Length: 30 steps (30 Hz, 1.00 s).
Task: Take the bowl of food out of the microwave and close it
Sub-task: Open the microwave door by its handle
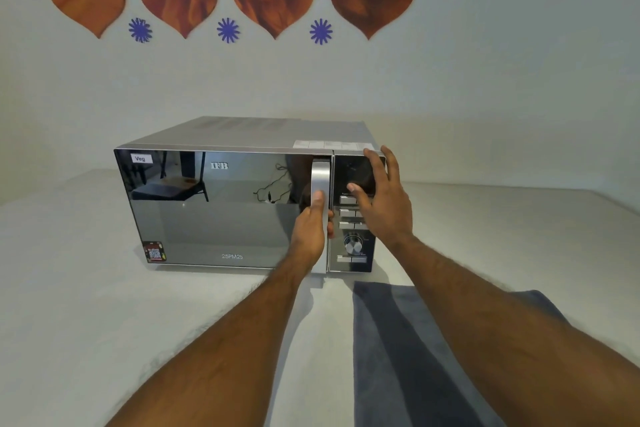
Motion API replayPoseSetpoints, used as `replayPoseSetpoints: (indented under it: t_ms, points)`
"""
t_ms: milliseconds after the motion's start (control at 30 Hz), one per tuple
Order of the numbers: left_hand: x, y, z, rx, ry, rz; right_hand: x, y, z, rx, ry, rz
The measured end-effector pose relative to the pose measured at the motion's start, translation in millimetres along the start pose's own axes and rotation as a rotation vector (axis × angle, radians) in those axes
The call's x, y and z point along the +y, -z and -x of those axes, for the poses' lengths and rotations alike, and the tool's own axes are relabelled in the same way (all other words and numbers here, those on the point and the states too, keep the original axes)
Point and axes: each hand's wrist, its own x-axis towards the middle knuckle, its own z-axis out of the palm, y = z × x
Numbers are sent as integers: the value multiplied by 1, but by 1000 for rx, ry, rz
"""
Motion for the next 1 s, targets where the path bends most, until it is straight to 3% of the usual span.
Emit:
replayPoseSetpoints:
  t_ms: [233, 633, 1000]
  points:
    - [-5, 15, 43, 65, -131, -14, -5, 4, 2, -21, -19, -24]
    - [7, 98, 157, 114, -158, 101, -11, 11, 3, -58, -68, -20]
    - [22, 183, 229, 514, -192, 105, -16, 11, 4, -61, -105, -18]
